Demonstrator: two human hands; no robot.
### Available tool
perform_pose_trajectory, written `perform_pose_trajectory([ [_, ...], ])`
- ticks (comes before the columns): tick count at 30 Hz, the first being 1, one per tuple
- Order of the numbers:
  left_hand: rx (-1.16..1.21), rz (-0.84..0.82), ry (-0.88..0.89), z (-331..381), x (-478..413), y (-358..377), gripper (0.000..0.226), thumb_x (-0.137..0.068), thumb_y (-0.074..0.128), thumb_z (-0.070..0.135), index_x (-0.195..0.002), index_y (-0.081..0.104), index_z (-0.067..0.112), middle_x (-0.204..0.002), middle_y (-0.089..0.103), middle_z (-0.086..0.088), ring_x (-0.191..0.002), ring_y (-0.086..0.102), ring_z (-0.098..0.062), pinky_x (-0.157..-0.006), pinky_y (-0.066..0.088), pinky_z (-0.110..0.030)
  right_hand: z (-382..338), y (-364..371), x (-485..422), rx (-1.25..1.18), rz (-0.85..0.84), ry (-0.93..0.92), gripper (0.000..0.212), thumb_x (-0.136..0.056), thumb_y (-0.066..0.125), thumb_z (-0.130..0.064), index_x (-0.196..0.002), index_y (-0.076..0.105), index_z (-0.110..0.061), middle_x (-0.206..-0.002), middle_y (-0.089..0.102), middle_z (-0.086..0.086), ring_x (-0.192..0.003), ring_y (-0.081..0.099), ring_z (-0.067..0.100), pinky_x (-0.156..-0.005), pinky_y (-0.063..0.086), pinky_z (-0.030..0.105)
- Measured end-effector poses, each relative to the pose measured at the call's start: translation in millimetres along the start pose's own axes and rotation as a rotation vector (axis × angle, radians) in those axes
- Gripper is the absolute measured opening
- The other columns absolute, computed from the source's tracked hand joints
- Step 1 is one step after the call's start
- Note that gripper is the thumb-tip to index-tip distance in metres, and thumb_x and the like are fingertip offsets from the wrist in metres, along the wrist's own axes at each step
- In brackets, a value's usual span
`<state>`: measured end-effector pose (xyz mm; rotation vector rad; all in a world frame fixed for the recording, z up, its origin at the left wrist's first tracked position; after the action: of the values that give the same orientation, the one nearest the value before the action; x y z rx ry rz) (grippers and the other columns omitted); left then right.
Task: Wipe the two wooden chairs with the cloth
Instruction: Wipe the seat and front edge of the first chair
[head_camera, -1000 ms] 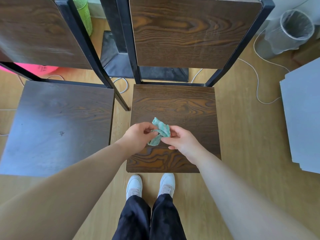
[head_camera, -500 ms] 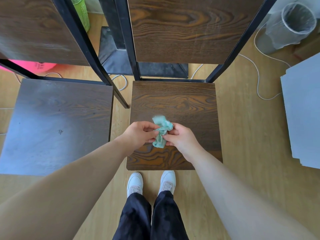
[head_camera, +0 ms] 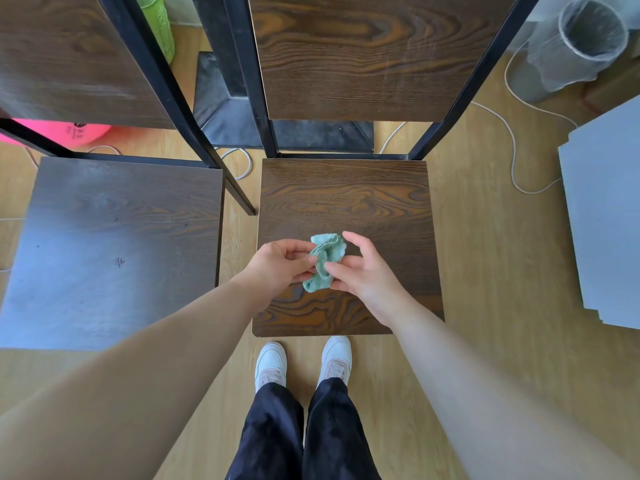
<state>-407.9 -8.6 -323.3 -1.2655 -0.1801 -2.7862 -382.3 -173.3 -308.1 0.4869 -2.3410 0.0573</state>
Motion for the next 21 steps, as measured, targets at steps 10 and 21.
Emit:
perform_pose_trajectory([
  [10, 0.005, 0.029, -0.013, -2, 0, 4, 0.02, -0.091, 0.071, 0.008, -0.111, 0.069, 0.002, -0.103, 0.074, -0.018, -0.096, 0.074, -0.024, -0.088, 0.06, -0.035, -1, 1, -1, 0.322, 0.115, -0.047, 0.062, -0.091, 0.064, -0.007, -0.146, 0.041, -0.023, -0.115, 0.07, -0.007, -0.104, 0.068, 0.008, -0.095, 0.056, 0.037],
  [21, 0.087, 0.165, -0.023, -6, -1, -19, 0.012, -0.095, 0.065, 0.006, -0.106, 0.068, 0.011, -0.099, 0.076, -0.01, -0.091, 0.075, -0.018, -0.088, 0.058, -0.034, 0, -30, 1, -0.079, 0.204, -0.027, 0.066, -0.091, 0.055, 0.01, -0.141, 0.049, -0.033, -0.109, 0.07, 0.011, -0.097, 0.073, 0.022, -0.083, 0.06, 0.036],
])
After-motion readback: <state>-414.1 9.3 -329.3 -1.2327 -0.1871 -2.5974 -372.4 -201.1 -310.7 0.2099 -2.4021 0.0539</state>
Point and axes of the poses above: each hand's wrist, its own x-axis away from the middle knuckle, its own y-axis out of the palm, z = x × y, the point moved 7 cm from there along -x, towards the middle knuckle
